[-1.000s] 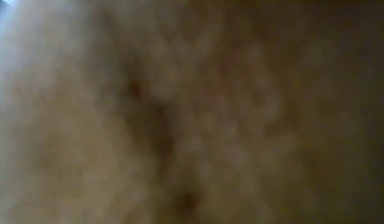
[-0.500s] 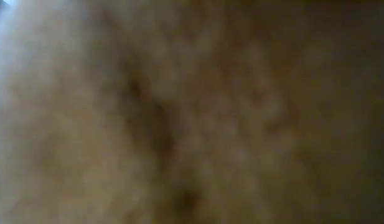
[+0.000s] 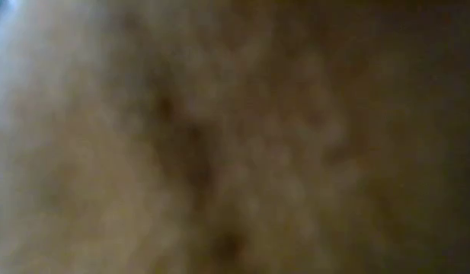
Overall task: Sort towels by color in basket
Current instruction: Put the brown microfiber cloth into the left transparent bin
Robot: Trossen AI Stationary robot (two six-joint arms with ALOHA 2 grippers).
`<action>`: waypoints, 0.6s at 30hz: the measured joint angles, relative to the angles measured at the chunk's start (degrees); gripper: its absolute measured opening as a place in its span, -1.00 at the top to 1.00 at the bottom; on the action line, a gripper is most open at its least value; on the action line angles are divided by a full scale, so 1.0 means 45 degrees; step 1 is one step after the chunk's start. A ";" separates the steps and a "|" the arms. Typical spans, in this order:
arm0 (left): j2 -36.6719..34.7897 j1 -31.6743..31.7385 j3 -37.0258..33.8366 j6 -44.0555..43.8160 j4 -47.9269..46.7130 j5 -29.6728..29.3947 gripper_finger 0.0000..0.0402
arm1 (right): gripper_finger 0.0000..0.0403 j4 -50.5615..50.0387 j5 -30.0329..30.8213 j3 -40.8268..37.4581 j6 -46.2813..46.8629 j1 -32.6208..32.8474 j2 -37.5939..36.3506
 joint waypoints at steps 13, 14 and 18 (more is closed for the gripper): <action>-0.1010 -0.0901 0.0987 0.0277 -0.0352 -0.0064 0.07 | -0.01 0.0005 0.0005 0.0000 0.0000 -0.0034 0.0004; -0.1333 -0.1005 0.1114 -0.0193 -0.0776 -0.0073 0.07 | -0.01 0.0005 0.0005 0.0000 0.0000 -0.0034 0.0004; -0.2551 -0.1541 0.1326 -0.1685 -0.1931 0.0198 0.07 | -0.01 0.0005 0.0005 0.0000 0.0000 -0.0034 0.0004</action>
